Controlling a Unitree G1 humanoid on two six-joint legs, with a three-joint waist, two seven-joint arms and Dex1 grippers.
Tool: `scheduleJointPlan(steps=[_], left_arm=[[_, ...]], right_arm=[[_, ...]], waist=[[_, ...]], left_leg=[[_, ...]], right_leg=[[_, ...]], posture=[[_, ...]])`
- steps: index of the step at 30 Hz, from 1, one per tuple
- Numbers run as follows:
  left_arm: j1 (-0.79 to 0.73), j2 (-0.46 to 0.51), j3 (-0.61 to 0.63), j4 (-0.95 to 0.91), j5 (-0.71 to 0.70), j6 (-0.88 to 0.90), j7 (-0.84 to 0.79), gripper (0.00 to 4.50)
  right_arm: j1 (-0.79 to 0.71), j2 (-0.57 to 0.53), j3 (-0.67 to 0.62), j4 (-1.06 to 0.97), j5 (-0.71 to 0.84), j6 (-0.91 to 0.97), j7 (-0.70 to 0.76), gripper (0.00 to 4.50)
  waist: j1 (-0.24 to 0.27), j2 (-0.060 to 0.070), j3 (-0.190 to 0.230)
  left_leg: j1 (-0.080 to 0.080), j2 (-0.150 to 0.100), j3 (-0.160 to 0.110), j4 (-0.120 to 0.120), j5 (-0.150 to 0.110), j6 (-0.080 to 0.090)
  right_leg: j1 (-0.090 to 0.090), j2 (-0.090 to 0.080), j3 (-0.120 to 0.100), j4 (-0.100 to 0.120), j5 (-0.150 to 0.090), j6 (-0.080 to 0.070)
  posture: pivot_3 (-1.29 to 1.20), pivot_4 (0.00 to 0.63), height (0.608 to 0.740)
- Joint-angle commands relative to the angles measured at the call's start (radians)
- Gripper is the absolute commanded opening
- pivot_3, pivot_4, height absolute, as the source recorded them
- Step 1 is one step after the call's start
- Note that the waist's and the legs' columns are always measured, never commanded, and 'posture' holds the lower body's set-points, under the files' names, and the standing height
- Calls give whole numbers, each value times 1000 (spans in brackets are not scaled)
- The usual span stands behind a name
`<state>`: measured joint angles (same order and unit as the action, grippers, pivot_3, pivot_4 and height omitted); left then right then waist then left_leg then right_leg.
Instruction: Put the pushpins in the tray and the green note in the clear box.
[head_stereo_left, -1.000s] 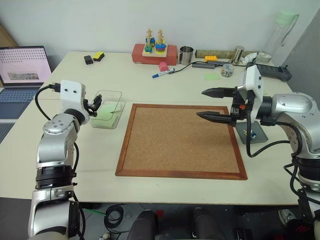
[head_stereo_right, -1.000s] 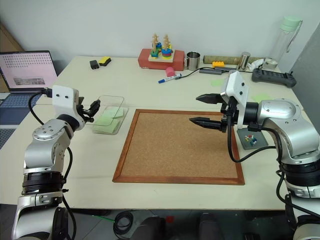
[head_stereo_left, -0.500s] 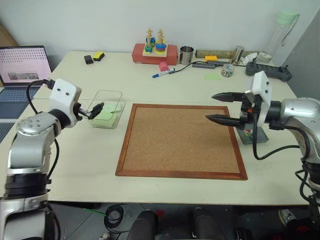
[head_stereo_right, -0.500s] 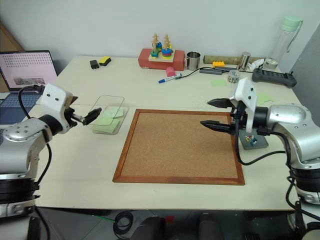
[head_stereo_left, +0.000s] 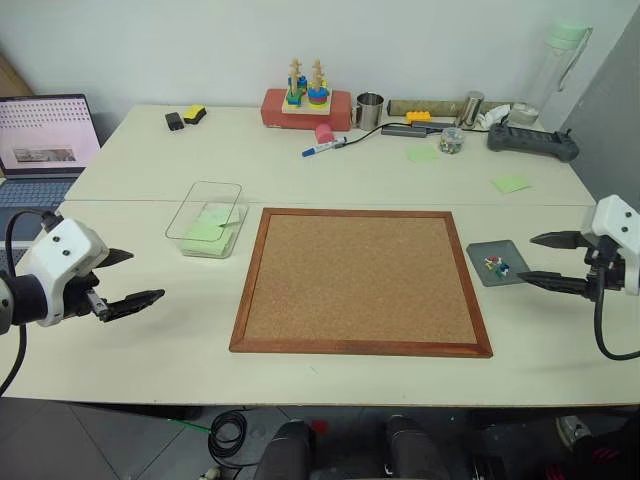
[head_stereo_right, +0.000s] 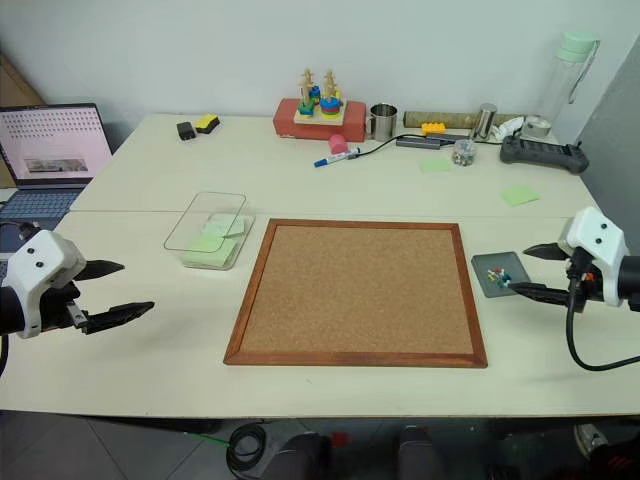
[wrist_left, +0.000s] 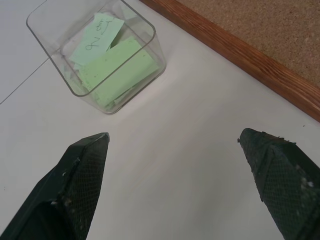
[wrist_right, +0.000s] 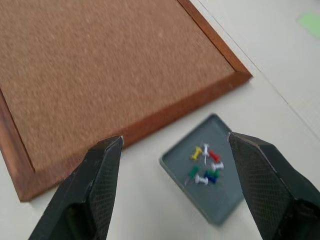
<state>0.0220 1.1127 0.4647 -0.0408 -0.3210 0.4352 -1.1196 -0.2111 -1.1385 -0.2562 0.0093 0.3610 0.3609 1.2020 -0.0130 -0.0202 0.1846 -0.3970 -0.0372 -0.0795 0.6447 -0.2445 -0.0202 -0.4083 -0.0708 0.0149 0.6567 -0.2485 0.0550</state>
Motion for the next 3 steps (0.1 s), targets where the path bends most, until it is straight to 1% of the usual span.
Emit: scheduleJointPlan(steps=[1, 3], left_arm=[[1, 0, 48, -6, -22, -19, -9, 4429], [2, -3, 46, 1, -29, -20, -15, 4429]], right_arm=[[4, -20, -49, -2, -4, -40, 12, 3519], [3, -17, -45, 1, -6, -48, 10, 3519]], waist=[[-3, 0, 0], [-5, 0, 0]], left_leg=[[0, 0, 0, 0, 0, 0], [0, 0, 0, 0, 0, 0]], right_leg=[[0, 0, 0, 0, 0, 0], [0, 0, 0, 0, 0, 0]], posture=[[0, 150, 740], [0, 150, 740]])
